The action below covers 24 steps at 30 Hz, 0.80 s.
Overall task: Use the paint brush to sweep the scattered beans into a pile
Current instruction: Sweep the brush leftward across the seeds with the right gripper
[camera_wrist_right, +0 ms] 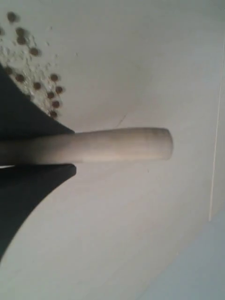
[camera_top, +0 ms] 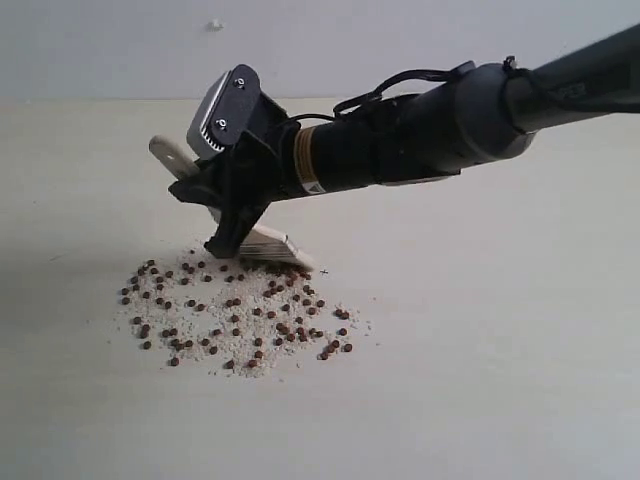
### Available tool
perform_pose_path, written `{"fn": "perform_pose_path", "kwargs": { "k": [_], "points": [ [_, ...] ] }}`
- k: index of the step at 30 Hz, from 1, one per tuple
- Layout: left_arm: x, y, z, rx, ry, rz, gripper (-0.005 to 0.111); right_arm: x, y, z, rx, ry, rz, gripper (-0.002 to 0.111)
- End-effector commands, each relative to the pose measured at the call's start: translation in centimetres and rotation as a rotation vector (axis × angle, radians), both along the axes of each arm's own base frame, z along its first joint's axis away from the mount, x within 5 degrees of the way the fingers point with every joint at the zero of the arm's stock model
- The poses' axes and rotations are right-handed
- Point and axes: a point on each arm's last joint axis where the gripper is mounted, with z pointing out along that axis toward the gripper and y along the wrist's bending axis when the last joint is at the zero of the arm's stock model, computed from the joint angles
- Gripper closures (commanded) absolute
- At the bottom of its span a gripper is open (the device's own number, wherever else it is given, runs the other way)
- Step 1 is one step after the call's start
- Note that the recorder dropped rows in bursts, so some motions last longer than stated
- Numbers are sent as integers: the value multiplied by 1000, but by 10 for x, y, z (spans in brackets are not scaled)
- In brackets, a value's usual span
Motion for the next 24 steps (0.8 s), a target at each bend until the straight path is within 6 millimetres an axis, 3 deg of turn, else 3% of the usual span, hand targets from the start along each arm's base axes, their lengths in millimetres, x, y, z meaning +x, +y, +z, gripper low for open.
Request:
{"fn": "perform_pose_path", "kwargs": {
  "k": [1, 6, 11, 16, 24],
  "points": [
    [0, 0, 0, 0, -6, 2, 107, -12, -6, -7, -119, 88, 78, 108],
    [0, 0, 0, 0, -6, 2, 107, -12, -7, 16, -71, 49, 65, 108],
    [0, 0, 0, 0, -6, 2, 107, -5, -12, 35, -113, -95, 10, 108],
    [0, 0, 0, 0, -6, 2, 107, 6, -14, 43, -116, -271, -52, 108],
    [0, 0, 0, 0, -6, 2, 107, 12, -2, 39, 93, -534, -10, 108]
  ]
}}
